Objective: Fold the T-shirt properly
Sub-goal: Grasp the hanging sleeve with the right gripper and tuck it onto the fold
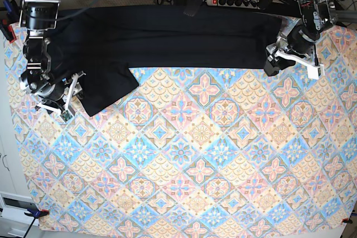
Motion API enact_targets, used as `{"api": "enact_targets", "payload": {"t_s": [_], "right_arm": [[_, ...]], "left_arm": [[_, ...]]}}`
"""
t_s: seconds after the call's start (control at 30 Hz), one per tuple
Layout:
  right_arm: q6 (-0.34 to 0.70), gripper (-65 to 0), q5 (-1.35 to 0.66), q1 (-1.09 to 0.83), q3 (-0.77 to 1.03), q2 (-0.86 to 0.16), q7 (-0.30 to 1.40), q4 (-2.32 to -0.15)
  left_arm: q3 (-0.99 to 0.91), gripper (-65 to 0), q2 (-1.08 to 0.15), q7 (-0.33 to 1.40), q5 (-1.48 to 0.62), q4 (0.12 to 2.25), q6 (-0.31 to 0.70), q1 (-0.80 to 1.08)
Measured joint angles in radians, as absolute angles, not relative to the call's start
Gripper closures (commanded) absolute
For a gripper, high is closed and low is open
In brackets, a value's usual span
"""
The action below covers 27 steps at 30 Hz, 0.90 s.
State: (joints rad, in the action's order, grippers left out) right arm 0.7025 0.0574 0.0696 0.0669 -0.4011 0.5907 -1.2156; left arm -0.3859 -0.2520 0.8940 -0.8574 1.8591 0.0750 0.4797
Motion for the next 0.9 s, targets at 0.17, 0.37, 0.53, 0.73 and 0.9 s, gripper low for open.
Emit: {"api": "enact_targets", "payload": {"t_s": [0.17,0.37,0.53,0.73,0.9], "right_arm": [[0.702,-35.1,0.06,0.098,0.067,-0.401,0.548,-1.106],[0.702,-35.2,0.056,0.153,0.067,-0.4,0.505,-0.979],[0.703,-35.2,0.026,0.172,0.071,-0.406,0.44,-0.89],[0.701,-34.9,0.025,0.183,0.056,-0.403,0.437,-0.872],[0.687,-30.4,0.022,0.182,-0.004,-0.404,0.435,-0.883]], "left_arm": [[-0.386,-45.1,-0.25,0.894,-0.861,1.859,0.075,0.48],[-0.386,-45.1,-0.25,0.894,-0.861,1.859,0.075,0.479],[-0.386,-45.1,-0.249,0.894,-0.861,1.859,0.075,0.477],[-0.386,-45.1,-0.25,0.894,-0.861,1.859,0.076,0.477],[-0.386,-45.1,-0.249,0.894,-0.86,1.859,0.075,0.474]]}}
